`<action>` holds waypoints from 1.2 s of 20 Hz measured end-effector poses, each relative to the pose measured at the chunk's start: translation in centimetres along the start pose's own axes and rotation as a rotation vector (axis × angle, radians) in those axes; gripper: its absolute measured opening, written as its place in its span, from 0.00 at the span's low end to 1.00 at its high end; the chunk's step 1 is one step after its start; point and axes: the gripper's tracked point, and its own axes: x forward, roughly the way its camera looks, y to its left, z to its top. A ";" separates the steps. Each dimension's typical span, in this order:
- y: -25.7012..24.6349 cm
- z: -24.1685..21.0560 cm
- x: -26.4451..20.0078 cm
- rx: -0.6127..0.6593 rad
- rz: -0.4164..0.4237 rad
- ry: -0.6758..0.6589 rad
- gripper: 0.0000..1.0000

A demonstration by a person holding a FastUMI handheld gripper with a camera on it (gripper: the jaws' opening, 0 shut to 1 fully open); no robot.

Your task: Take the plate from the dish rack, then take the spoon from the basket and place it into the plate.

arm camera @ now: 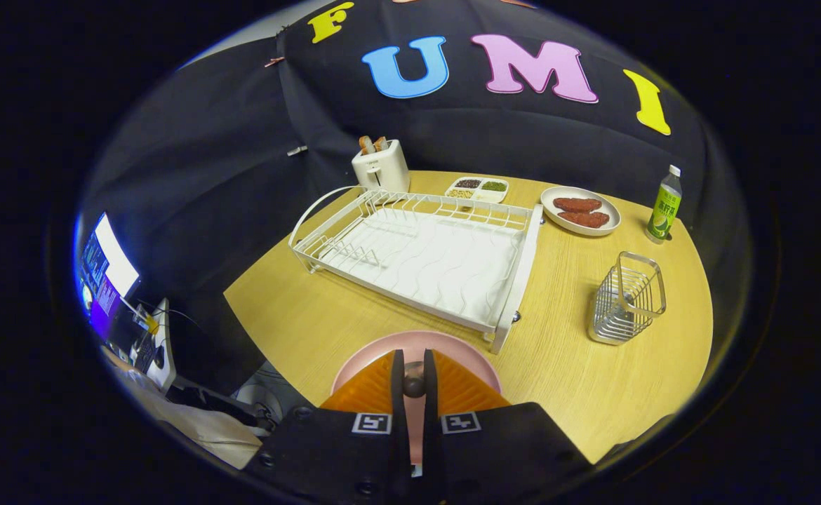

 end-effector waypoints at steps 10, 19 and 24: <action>-1.6 -5.9 0.5 0.002 0.060 0.173 0.14; -4.2 -7.4 1.0 -0.059 -0.054 0.217 0.58; -4.4 -6.7 0.1 -0.045 -0.073 0.182 0.99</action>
